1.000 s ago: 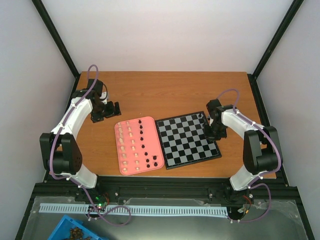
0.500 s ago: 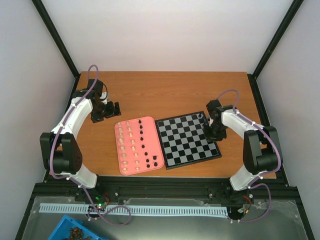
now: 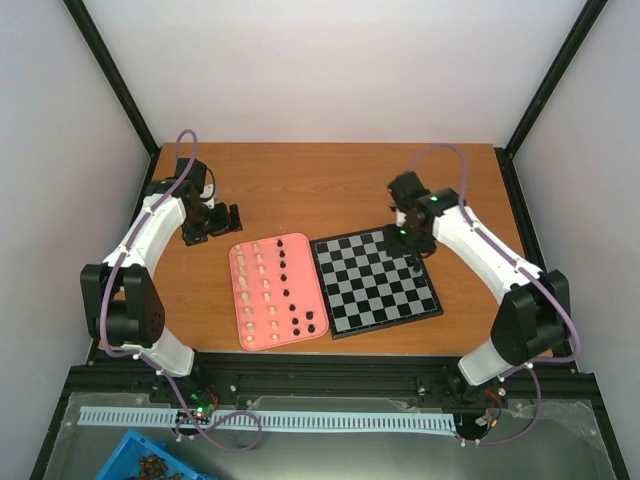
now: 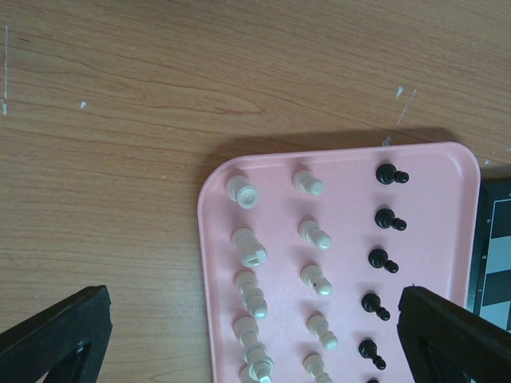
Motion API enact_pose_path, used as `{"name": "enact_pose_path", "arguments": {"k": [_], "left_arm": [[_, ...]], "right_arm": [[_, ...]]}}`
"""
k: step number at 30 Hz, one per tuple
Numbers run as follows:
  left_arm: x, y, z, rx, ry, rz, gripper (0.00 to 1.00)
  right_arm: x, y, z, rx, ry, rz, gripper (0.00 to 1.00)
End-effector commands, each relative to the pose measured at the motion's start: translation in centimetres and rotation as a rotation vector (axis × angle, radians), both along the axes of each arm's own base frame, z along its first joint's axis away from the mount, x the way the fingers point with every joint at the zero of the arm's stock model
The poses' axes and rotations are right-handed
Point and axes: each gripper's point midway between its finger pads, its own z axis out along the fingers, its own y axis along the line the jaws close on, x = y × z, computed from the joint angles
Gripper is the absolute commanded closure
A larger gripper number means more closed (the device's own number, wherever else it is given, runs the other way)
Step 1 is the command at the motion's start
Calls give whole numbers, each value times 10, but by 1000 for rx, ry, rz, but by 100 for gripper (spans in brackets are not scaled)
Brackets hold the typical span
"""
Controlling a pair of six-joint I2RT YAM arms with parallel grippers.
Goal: Set up the chess pieces on the board
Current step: Place the chess piece on the chessboard, then pick up the chess piece from the storage box.
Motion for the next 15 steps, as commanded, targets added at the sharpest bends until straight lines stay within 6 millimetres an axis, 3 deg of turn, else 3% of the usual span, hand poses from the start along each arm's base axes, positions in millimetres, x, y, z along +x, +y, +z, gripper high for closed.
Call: {"name": "enact_pose_path", "arguments": {"k": [1, 4, 8, 11, 15], "left_arm": [[9, -4, 11, -12, -30, -6, 0], [9, -3, 13, -7, -35, -5, 0], [5, -4, 12, -11, -34, -4, 0], [5, -5, 11, -20, -38, -5, 0], [4, -5, 11, -18, -42, -6, 0]], "right_arm": [[3, 62, 8, -15, -6, 170, 38], [-1, 121, 6, 21, -13, 321, 38], [-25, 182, -13, 66, 44, 510, 39], [-54, 214, -30, 61, 94, 654, 39], [-84, 234, -44, 89, 156, 751, 39]]}}
